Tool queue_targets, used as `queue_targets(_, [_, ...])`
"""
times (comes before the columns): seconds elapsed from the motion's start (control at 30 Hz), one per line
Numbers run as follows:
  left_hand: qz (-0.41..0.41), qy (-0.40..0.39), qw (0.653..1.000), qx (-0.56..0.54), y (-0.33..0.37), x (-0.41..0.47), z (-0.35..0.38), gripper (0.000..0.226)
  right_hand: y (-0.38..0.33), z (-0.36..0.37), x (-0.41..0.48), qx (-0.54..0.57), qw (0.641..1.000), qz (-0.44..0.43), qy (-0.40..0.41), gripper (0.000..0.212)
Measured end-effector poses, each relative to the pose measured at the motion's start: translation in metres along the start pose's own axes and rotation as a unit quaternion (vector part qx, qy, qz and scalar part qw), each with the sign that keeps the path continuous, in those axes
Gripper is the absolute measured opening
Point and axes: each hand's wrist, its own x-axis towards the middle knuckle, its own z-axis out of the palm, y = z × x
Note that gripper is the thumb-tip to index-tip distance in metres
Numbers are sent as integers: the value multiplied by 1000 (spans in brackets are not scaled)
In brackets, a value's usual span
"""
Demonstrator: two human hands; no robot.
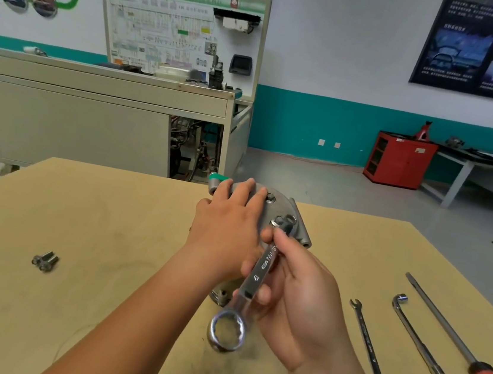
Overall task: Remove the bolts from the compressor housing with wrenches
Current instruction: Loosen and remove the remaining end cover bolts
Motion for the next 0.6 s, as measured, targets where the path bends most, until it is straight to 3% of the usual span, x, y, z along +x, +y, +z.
queue_targets(0.37, [4, 3, 1000, 3, 1, 0, 0, 67, 1, -4, 5, -42, 999, 26, -4, 15])
queue_targets(0.5, [0, 2, 1000, -11, 0, -4, -1, 84, 5, -12, -2, -80, 997, 14, -17, 28])
queue_targets(0.6, [-12, 8, 999, -50, -1, -8, -5, 105, -4, -28, -7, -89, 995, 21, -38, 24])
